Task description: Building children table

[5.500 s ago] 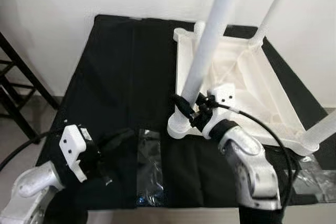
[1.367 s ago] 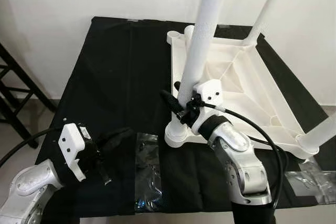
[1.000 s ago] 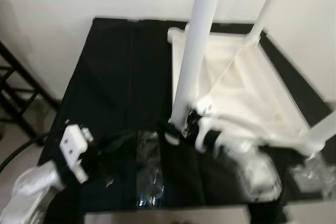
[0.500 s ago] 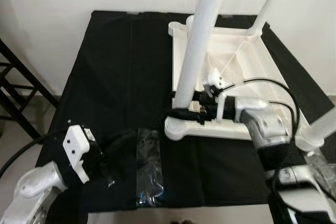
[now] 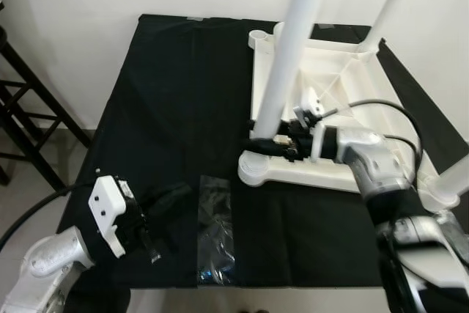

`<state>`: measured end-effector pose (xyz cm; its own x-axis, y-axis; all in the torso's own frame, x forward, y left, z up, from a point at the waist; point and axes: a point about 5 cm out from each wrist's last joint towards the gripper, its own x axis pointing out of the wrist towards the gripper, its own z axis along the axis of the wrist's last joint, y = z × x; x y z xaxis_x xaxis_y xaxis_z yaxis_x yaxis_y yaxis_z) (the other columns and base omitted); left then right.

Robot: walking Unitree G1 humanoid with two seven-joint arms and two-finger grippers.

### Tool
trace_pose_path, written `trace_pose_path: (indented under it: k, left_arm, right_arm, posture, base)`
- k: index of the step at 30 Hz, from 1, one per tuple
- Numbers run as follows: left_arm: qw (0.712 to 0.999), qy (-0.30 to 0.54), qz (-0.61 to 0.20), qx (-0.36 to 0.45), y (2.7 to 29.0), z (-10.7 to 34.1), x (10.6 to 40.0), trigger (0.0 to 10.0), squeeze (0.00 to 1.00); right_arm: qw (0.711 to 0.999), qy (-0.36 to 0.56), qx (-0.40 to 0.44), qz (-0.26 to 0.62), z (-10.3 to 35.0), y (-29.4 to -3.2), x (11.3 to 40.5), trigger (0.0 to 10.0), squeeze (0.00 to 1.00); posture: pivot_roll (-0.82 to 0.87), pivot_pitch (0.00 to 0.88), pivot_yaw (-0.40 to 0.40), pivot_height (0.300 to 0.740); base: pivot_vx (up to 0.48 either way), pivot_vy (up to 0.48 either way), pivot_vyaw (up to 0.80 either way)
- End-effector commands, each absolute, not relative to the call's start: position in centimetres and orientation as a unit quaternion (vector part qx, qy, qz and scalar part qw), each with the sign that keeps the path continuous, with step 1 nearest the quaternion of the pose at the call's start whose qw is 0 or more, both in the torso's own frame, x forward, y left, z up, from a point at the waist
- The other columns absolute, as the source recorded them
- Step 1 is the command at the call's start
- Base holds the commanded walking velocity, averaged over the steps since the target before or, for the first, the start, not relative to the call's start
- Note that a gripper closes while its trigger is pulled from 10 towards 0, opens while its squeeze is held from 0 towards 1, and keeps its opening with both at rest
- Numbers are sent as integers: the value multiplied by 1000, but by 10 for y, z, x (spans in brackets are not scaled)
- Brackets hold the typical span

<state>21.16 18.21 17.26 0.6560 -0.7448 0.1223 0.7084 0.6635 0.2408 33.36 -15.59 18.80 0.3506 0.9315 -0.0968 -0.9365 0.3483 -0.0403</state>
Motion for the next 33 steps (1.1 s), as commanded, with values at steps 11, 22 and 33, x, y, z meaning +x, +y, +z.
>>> trace_pose_path:
  k: [11,22,33]
  left_arm:
    - [903,-100,-409,87,185,175,212,10000,0]
    - [906,-102,-402,87,186,174,212,10000,0]
    - [905,-104,-403,85,182,173,214,10000,0]
  right_arm:
    - [966,89,-31,239,143,-115,274,0,0]
    - [953,98,-7,288,150,-114,281,10000,1000]
    - [849,2,-71,524,206,-155,311,10000,0]
  posture:
    - [68,173,-85,740]
    - [81,170,-97,740]
    - [88,146,-103,740]
  base:
    - [0,0,0]
    - [0,0,0]
    - [0,0,0]
